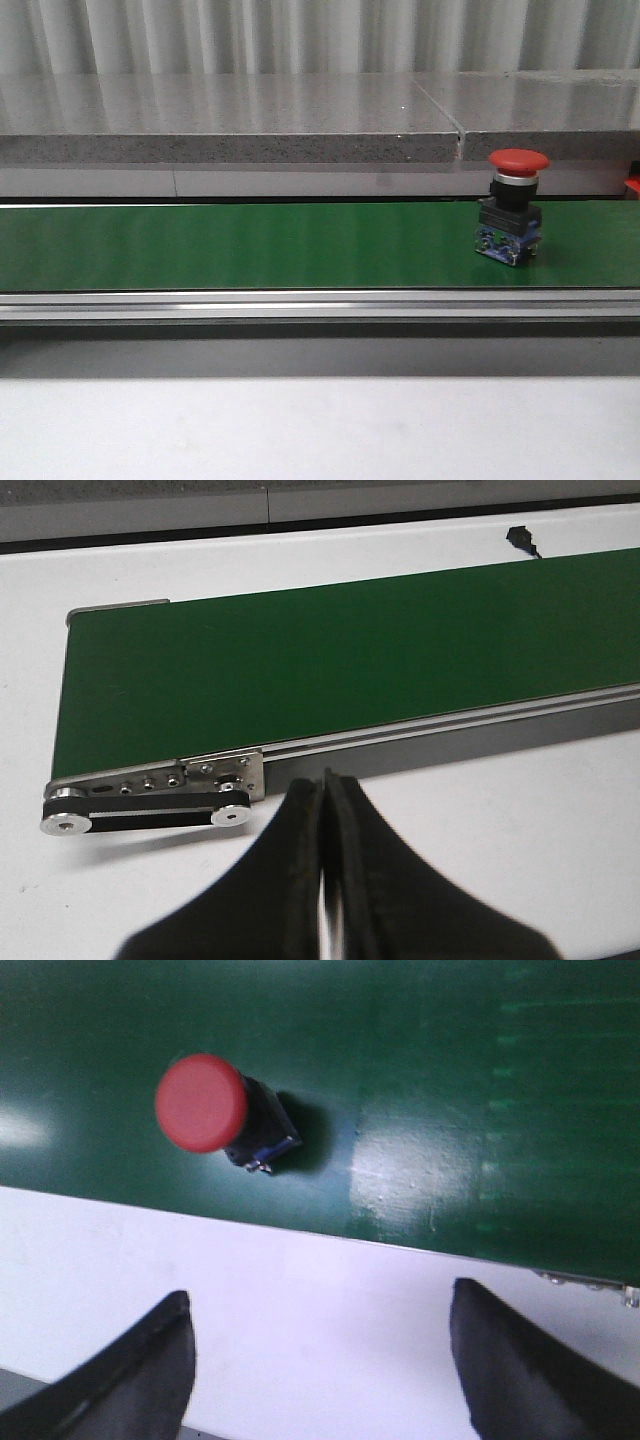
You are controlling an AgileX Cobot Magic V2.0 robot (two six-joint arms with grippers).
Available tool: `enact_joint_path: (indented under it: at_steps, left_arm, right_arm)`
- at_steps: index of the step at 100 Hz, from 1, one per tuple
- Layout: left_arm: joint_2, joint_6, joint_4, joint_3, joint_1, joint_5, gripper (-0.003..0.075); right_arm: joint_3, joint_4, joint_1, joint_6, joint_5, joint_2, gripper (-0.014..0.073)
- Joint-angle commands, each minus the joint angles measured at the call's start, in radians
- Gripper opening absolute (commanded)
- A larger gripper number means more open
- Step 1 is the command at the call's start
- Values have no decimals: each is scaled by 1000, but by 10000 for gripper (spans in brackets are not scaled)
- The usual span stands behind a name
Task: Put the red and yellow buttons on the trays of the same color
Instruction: 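Lower the right gripper and grasp the red button at the belt end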
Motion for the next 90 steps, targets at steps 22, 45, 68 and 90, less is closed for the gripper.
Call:
enact_joint_path:
  at_steps: [22, 45, 68, 90]
  left_arm:
    - [6, -1, -16, -24, -8, -72, -21]
    - [6, -1, -16, -24, -8, -72, -21]
    - [6, -1, -16, -24, -8, -72, -21]
    - [6, -1, -16, -24, -8, -72, -21]
  right_arm:
    - [-127, 39, 15, -82, 25, 97, 582]
    - [-134, 38, 100, -216, -34, 186, 582]
    - [-134, -24, 136, -233, -147, 275, 581]
    - [-134, -68, 136, -233, -194, 337, 468]
